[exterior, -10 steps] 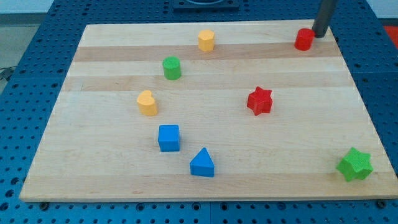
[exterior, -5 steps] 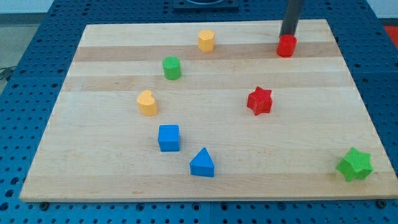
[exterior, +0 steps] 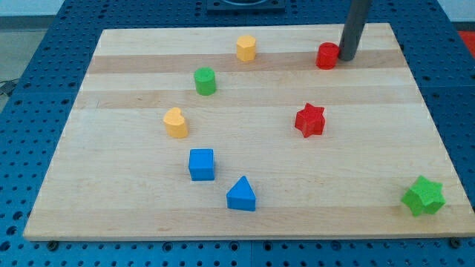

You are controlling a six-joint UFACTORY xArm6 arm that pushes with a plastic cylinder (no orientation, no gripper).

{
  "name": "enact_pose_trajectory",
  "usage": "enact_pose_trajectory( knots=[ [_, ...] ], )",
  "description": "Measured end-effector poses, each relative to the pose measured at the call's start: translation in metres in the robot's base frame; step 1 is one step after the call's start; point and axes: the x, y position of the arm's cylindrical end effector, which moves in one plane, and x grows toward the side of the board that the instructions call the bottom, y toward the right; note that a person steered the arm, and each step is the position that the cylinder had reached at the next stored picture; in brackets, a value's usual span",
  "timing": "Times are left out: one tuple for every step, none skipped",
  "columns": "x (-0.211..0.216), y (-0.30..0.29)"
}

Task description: Put the red circle diagonally to yellow hexagon

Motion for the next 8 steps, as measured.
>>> enact_pose_trajectory(
  knots=[
    [0.0, -0.016],
    [0.0, -0.03],
    [0.001, -0.042],
    [-0.017, -0.045],
    [-0.056, -0.052],
    [-0.05, -0.063],
    [-0.042, -0.069],
    [-0.032, -0.069]
  ],
)
